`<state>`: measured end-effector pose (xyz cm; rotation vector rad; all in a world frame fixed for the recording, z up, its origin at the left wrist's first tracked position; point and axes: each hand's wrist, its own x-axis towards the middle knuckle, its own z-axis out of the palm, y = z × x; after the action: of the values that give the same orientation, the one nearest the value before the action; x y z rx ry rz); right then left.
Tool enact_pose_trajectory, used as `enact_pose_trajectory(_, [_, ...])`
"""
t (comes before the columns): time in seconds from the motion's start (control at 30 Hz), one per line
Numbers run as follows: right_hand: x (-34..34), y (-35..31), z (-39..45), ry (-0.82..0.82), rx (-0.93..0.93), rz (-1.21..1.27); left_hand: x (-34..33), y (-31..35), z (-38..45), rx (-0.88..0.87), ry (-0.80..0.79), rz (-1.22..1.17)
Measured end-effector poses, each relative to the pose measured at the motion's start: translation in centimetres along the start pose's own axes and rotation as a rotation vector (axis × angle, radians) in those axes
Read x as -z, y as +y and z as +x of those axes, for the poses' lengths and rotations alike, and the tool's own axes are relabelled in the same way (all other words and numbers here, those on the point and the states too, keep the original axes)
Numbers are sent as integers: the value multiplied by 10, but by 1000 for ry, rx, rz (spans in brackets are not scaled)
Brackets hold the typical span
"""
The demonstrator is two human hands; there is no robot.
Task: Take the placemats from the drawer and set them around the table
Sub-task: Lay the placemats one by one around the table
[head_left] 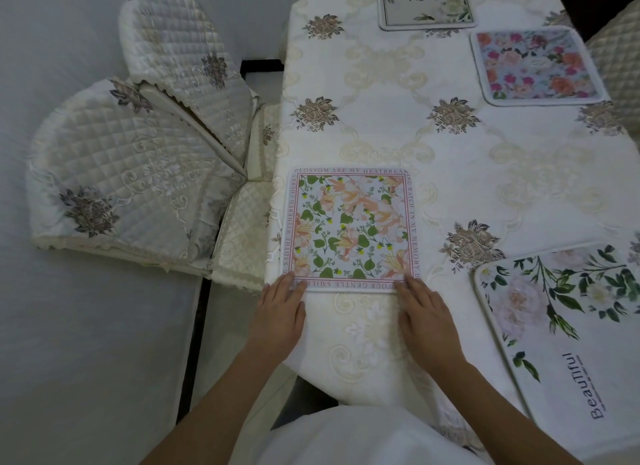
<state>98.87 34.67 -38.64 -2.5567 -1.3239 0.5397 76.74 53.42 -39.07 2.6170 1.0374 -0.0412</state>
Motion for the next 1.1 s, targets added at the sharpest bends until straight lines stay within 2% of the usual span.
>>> enact_pose_trajectory(0.27, [4,-12,10,4,-49,50,1,10,6,25,28,-10])
enact_pose_trajectory(0.57, [28,-8,64,13,-63,17,19,-3,62,39,18,46])
enact_pose_trajectory(0.87, [39,-8,91,61,-65,22,34,-2,108,54,85,62])
enact_pose_trajectory(1.1, [62,-14,167,-16,-72,-16,49,-3,177,-1,-35,80])
